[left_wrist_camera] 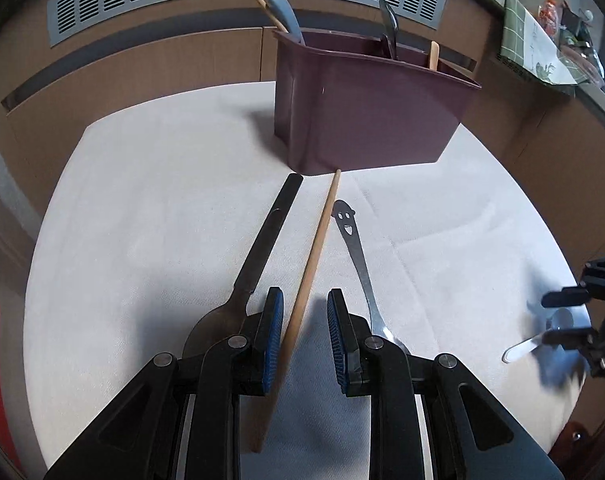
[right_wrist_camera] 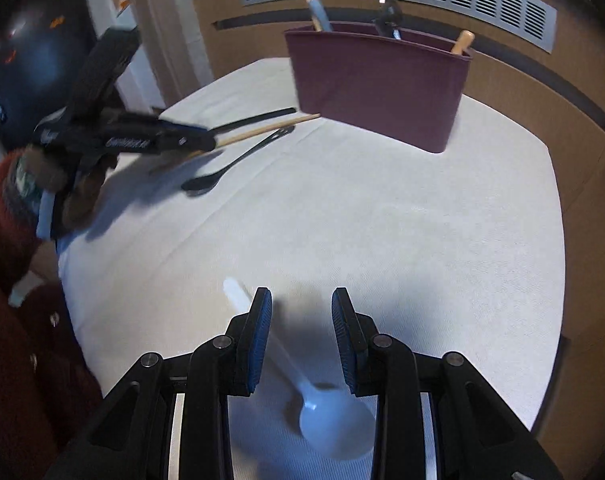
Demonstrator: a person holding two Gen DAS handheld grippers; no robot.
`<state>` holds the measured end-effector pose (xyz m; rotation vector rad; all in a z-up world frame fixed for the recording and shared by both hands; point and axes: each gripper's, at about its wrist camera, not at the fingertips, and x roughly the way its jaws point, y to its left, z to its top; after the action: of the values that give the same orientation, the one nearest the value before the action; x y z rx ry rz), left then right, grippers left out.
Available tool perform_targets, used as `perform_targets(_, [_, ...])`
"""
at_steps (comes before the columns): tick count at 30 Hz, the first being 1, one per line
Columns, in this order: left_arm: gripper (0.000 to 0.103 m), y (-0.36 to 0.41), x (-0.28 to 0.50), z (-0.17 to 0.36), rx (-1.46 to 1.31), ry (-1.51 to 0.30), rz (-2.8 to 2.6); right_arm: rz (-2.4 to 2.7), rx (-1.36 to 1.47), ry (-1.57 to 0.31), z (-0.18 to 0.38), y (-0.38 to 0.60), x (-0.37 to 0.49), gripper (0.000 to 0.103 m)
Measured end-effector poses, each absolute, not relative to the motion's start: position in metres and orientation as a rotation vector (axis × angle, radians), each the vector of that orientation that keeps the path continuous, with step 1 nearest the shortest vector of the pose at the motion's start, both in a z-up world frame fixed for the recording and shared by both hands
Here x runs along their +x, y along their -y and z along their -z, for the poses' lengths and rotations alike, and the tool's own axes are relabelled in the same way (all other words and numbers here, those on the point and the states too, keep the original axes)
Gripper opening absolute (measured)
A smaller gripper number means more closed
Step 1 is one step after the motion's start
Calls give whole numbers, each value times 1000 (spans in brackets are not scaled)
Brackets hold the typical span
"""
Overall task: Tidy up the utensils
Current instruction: 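Grasp the white plastic spoon by its handle with the right gripper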
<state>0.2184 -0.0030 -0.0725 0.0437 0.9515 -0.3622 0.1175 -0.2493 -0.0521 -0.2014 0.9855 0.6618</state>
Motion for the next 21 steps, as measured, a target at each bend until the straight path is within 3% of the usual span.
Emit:
perform_targets(11, [24,-16,213,80,-17,-998,320,-690,-369,-956,63,237,101,26])
perform_targets(16, [24,-2,206,81,-16,-1016,363,-499,-232,-970,67,253,150,13])
perform_targets(21, [24,15,203,80,-30,-1046,415,-393,-83,-988,68,268,187,11])
